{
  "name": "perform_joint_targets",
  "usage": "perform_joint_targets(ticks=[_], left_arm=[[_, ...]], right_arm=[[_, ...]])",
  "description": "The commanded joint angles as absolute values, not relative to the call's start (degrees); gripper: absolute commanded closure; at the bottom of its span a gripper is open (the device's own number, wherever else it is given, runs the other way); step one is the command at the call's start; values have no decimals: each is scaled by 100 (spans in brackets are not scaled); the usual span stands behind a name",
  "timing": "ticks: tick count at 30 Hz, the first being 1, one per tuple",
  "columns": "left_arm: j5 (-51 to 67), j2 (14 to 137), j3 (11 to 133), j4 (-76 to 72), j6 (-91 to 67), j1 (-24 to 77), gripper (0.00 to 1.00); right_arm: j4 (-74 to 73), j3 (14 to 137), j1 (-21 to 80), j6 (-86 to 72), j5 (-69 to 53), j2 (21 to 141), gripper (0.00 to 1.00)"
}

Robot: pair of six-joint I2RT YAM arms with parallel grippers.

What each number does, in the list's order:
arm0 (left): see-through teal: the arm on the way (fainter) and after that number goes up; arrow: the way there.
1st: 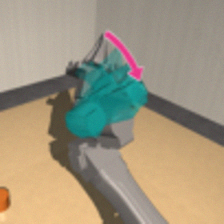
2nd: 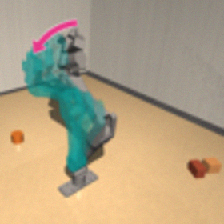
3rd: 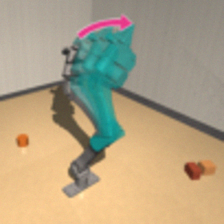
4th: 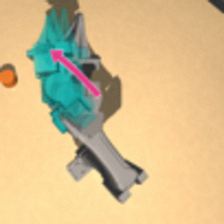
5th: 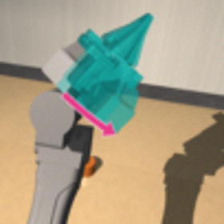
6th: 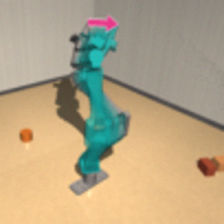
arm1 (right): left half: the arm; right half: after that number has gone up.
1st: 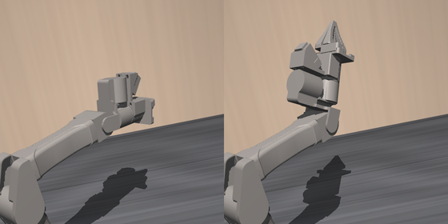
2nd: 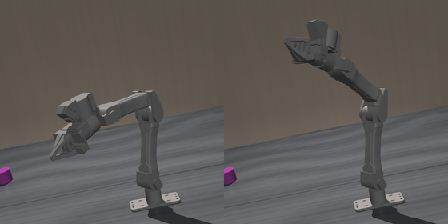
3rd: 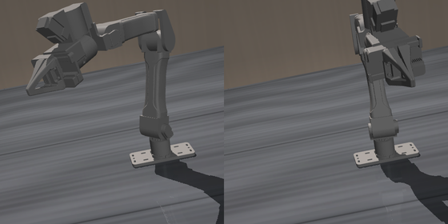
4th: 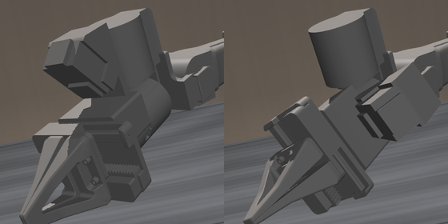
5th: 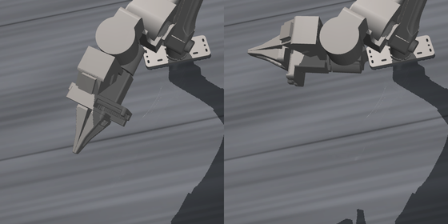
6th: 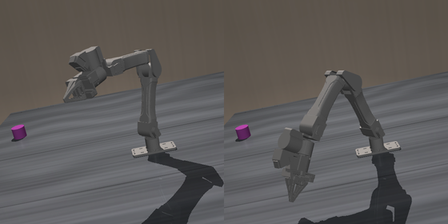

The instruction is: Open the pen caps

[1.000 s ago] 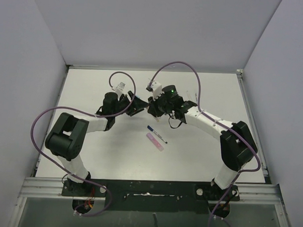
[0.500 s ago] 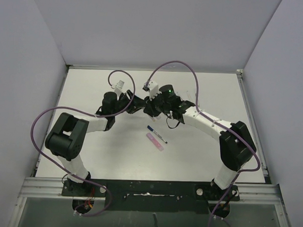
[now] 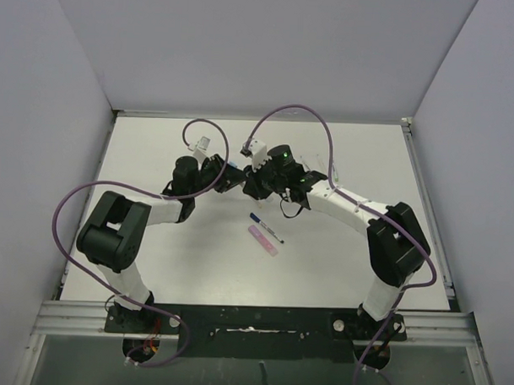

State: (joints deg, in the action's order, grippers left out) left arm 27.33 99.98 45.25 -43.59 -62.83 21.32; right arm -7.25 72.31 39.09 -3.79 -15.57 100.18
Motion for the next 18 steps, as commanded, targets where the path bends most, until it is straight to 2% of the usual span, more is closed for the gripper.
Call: perform_joint_targets(ticks=[1, 2, 5, 6, 7, 9, 11, 14, 18], left_arm=[[2810, 9956, 4552, -4834, -6301, 2162, 81], [2825, 9964, 4553, -4839, -6297, 2162, 83], [2839, 9982, 4553, -4859, -6318, 2162, 100], [2831, 9991, 4553, -4870, -6326, 2162, 100], [2842, 9993, 4553, -4891, -6340, 2162, 100], [2839, 9981, 4553, -4890, -6345, 2162, 100], [2843, 9971, 4551, -4906, -6362, 2162, 100], [2851, 9945, 4569, -4928, -6381, 2162, 100], [2848, 9899, 4562, -4920, -6381, 2162, 100]], right_arm=[[-418, 7463, 3941, -441, -1551, 9954, 98], [-409, 7455, 3941, -446, -1547, 9948, 98], [-402, 7462, 3938, -447, -1538, 9948, 97], [-406, 7462, 3938, -440, -1530, 9942, 94], [-408, 7462, 3938, -433, -1522, 9941, 86], [-421, 7469, 3944, -429, -1521, 9953, 62], [-467, 7494, 3943, -423, -1521, 9980, 54], [-498, 7535, 3939, -423, -1529, 10038, 51], [-481, 7532, 3938, -423, -1542, 10068, 54]])
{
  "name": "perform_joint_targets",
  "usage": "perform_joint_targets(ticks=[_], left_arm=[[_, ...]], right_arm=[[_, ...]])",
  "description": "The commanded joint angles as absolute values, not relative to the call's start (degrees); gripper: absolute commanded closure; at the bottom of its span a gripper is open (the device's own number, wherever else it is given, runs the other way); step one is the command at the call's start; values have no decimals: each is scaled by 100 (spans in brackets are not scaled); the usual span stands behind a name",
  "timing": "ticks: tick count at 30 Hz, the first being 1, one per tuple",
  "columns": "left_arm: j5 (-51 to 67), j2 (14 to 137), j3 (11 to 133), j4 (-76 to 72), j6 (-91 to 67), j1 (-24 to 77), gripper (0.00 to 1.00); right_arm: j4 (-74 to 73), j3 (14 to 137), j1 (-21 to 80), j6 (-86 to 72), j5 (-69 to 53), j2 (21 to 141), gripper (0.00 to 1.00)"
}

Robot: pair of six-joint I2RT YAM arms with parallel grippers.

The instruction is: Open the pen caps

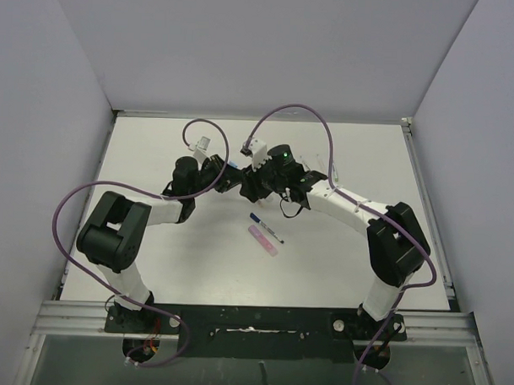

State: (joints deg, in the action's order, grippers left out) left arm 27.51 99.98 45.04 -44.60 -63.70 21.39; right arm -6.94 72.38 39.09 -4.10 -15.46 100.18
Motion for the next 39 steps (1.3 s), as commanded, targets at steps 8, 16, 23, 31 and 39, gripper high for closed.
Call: perform_joint_targets(ticks=[8, 16, 23, 31, 39], left_arm=[[2865, 9879, 4570, -4945, -6393, 2162, 100], [2874, 9821, 4570, -4974, -6425, 2162, 100], [2870, 9817, 4553, -4930, -6400, 2158, 100], [2650, 9657, 4654, -4652, -6380, 1731, 100], [2460, 9502, 5122, -4185, -6266, 678, 100]], right_arm=[[-497, 7565, 3938, -425, -1581, 10127, 64], [-497, 7582, 3941, -431, -1617, 10203, 68], [-467, 7542, 3943, -432, -1600, 10152, 95], [-720, 7379, 3920, -364, -1465, 10027, 100], [-1112, 6564, 3724, -260, -1488, 9501, 100]])
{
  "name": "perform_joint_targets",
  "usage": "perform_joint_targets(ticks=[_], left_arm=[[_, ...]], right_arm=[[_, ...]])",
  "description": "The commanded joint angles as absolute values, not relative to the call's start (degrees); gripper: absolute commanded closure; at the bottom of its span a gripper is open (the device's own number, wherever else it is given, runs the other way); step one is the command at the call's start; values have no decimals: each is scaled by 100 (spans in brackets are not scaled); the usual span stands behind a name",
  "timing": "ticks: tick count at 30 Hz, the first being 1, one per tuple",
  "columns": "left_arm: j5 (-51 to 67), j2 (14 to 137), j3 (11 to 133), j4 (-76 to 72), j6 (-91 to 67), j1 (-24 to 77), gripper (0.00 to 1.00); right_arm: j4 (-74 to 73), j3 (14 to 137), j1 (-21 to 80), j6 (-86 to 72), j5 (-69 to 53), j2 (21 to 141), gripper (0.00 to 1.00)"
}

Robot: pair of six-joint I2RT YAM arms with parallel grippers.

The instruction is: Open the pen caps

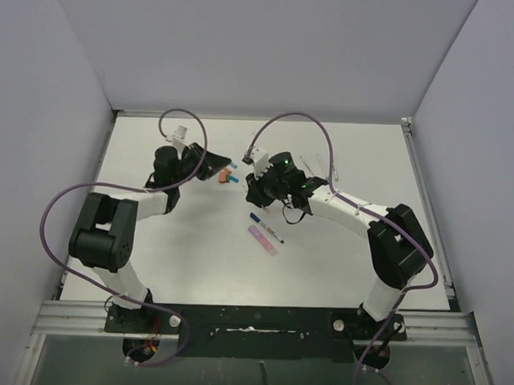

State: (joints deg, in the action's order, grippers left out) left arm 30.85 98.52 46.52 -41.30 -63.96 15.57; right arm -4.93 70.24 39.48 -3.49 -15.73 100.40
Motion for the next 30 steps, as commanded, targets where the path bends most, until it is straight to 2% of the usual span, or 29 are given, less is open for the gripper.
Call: perform_joint_targets(ticks=[1, 9, 20, 30], left_arm=[[2438, 9536, 5150, -4184, -6285, 602, 100], [2577, 9787, 5081, -4076, -6296, 551, 100], [2786, 10028, 4518, -3471, -6013, 567, 99], [2763, 10427, 4250, -3436, -5967, 580, 90]], right_arm=[[-1123, 6478, 3688, -259, -1493, 9428, 100], [-1046, 6190, 3345, -255, -955, 9078, 100], [-963, 6648, 3061, -15, -145, 9759, 100], [-1004, 6645, 2749, -347, 342, 9809, 100]])
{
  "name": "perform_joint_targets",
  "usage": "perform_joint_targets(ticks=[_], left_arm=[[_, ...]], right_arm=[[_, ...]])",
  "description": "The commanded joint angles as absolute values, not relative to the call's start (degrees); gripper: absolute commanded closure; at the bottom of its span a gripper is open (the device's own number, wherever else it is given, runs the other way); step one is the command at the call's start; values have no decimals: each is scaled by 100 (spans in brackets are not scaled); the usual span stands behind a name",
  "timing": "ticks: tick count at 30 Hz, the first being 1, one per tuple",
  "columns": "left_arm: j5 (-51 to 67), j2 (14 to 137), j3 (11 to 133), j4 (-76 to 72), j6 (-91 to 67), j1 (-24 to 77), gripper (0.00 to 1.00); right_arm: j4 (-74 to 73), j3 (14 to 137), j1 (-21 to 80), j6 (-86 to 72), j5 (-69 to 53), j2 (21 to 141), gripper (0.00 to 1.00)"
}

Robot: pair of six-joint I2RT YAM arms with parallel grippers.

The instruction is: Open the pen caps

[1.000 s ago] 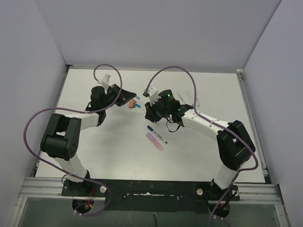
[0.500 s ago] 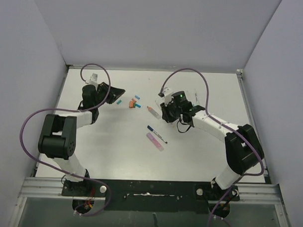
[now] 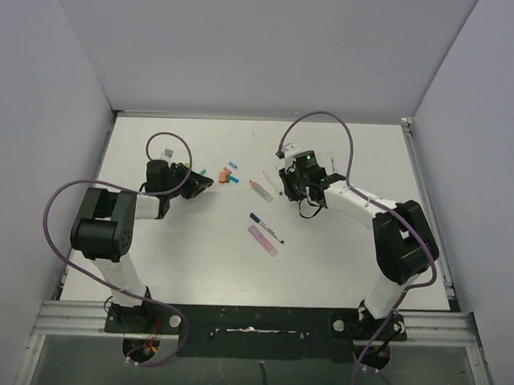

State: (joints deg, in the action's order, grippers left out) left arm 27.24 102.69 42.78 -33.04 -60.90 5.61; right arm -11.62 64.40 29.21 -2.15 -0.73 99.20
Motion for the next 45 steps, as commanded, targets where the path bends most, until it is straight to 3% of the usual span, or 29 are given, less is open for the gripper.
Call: perform_joint_targets(ticks=[1, 11, 25, 34, 45], left_arm=[[2748, 10451, 4238, -3441, -5966, 580, 89], [2720, 10572, 4195, -3496, -6008, 554, 74], [2737, 10217, 4080, -3603, -6195, 423, 68], [2877, 9660, 3674, -4791, -6422, 414, 30], [2972, 9271, 3581, -5056, -6440, 421, 13]], right_arm=[[-1053, 6638, 2694, -374, 383, 9801, 100], [-1215, 6569, 2349, -444, 261, 9893, 100], [-1385, 6291, 2538, -784, 45, 10149, 100], [-1371, 6158, 2712, -922, 26, 10289, 93], [-1378, 6152, 2767, -965, 28, 10445, 73]])
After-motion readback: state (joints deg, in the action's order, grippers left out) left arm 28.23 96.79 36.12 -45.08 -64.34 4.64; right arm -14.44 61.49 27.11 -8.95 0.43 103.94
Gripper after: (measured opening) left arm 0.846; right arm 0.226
